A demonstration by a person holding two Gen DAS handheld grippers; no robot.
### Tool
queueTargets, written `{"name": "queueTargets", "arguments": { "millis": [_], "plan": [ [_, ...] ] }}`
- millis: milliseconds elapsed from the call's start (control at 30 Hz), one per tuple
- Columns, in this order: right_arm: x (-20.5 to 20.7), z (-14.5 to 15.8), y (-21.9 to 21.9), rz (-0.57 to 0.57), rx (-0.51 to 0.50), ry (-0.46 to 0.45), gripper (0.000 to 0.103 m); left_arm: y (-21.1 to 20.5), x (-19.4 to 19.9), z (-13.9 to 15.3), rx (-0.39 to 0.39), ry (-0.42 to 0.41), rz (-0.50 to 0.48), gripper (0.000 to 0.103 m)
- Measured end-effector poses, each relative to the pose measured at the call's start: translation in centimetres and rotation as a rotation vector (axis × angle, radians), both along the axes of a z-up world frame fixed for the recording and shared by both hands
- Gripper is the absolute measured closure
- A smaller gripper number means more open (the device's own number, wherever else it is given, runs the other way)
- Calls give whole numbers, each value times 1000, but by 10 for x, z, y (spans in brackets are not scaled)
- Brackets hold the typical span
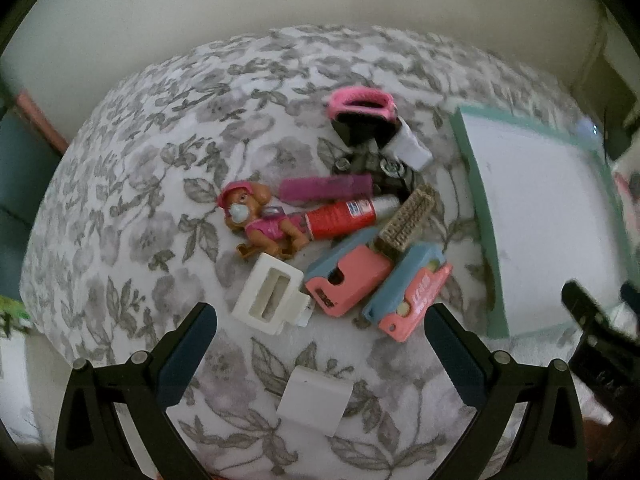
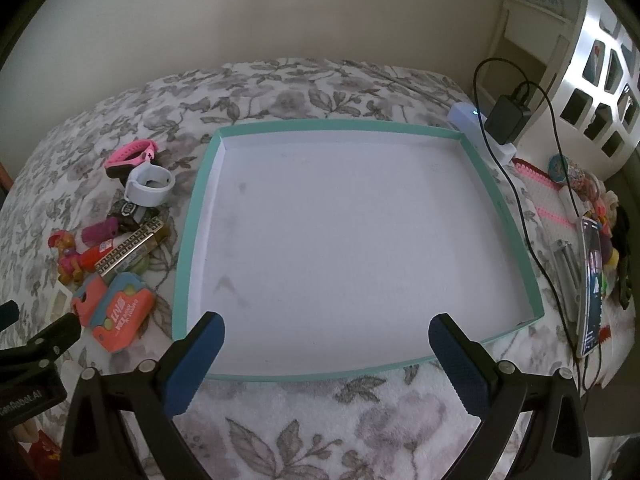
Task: Organize rigid objects
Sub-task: 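Grasp the white charger plug with the left gripper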
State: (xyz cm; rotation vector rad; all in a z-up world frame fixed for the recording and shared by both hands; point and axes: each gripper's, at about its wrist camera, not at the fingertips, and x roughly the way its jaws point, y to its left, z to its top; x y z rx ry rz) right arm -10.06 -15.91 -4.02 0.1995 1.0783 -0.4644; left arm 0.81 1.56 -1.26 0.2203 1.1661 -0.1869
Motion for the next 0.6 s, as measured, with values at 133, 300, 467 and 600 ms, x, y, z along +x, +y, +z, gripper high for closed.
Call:
{"name": "queueTargets", "arguments": {
  "millis": [133, 300, 467, 600],
  "plan": [
    [-1, 7, 2, 18, 11, -41, 0, 30, 8, 11, -38, -55, 112, 0],
    [9, 15, 23, 104, 37, -65, 0, 55, 15, 0, -111, 16, 186, 0],
    [27, 9, 58, 254, 68, -17, 0, 57, 16, -8, -125, 73, 196, 0],
    [33, 0, 59, 256, 79, 15, 0, 44, 23, -27, -66, 182, 75, 0]
  ]
}}
